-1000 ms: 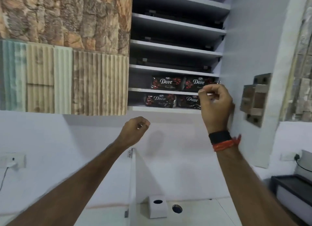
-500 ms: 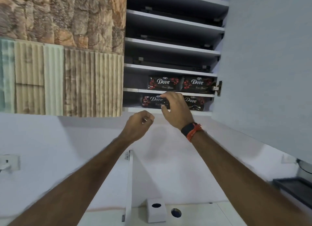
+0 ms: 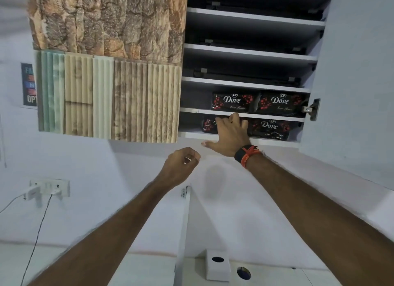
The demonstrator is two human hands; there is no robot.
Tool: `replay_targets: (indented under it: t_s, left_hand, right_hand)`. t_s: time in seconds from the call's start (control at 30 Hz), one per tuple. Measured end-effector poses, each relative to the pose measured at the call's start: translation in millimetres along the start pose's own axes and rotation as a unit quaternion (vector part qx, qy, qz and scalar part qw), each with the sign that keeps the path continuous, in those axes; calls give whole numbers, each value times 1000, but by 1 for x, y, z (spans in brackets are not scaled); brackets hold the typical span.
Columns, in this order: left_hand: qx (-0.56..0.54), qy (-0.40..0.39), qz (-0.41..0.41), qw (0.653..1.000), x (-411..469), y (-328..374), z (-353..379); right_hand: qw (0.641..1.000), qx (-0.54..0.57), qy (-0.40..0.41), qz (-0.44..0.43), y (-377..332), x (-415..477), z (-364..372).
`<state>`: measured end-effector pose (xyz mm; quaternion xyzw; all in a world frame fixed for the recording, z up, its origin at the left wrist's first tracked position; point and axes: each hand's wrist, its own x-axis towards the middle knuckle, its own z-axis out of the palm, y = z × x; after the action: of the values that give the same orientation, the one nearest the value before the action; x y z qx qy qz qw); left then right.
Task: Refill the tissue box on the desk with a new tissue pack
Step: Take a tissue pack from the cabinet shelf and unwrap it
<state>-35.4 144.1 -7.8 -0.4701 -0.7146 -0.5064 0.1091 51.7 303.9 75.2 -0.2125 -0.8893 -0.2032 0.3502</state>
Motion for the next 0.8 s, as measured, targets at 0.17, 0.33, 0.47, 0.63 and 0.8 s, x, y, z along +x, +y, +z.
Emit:
replay_targets:
  t_s: [0.17,0.33,0.47,0.63,0.8]
  left_hand:
    - [-18,14,-21,1000,-8,-6,2]
    - [-75,25,-57,995,-13,-2,13]
    - [-99,8,-74,992,-19,3,29]
    - [-116,-2,-92,989,-23,8,42]
    - [-196,4,-136,971,-44,17,53]
  right_hand:
    - [992,-70,105,-27,1,-11,1]
    - [976,-24,197,-93,9,-18,-4]
    - [985,-24,151,-80,10,-19,0]
    - [984,-19,170,-47,9,-19,10]
    - [961,75,262,-50,-1,-56,-16]
